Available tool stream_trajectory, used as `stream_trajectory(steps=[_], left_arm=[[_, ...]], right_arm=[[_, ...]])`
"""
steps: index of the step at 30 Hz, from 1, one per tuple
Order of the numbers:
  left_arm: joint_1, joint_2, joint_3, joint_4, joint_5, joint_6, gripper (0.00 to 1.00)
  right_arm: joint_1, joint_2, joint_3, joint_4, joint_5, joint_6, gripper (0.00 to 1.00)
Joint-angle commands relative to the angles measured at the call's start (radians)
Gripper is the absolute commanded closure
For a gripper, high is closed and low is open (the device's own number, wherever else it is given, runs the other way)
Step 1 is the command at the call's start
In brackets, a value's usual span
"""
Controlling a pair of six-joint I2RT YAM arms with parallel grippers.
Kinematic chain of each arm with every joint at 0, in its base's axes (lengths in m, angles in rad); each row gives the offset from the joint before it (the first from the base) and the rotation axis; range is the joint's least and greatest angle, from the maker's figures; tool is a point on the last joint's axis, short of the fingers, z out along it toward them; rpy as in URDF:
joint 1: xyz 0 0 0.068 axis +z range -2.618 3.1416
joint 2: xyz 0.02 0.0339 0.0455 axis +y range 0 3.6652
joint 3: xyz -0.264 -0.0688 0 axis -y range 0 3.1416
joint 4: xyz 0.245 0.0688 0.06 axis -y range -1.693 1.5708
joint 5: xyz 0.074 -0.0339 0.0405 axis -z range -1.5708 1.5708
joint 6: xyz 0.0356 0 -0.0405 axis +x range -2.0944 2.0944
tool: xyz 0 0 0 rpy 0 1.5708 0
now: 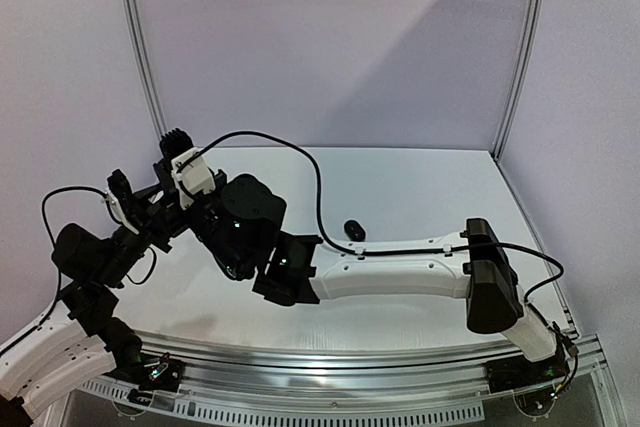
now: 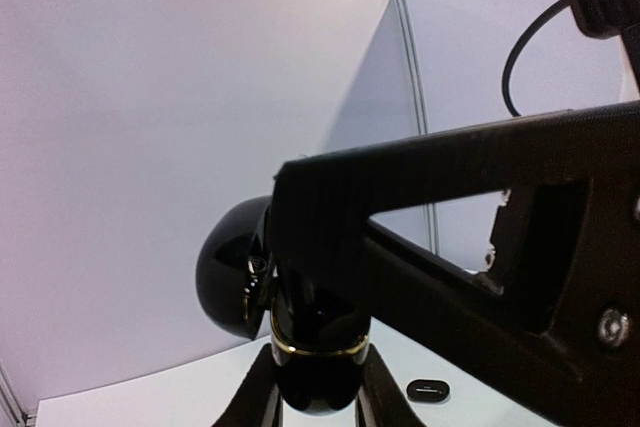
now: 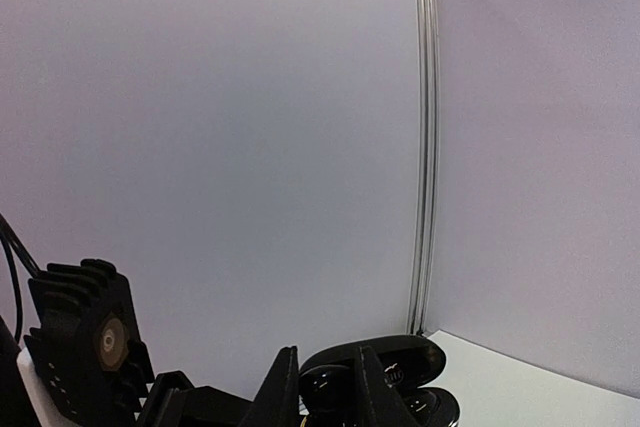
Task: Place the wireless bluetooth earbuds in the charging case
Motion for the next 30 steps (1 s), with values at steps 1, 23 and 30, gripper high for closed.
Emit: stream_trajectory(steps=[1,23,30], left_arm=[[-0.009,-0.008,0.007,0.059,-0.029,0.006,1.00],[-0.009,-0.003,0.008,0.056,-0.016,0.009,1.00],[-0.009,-0.005,0.008,0.054,0.006,0.015,1.00]], right_arm=[[0.001,-0.011,-0.037,-0.058,0.029,0.001,0.88],[0.008,-0.029,-0.041,-0.076,0.045,-0.064,0.83],[0.007,-0.058,-0.084,-0.090,0.026,-0.096,0.95]])
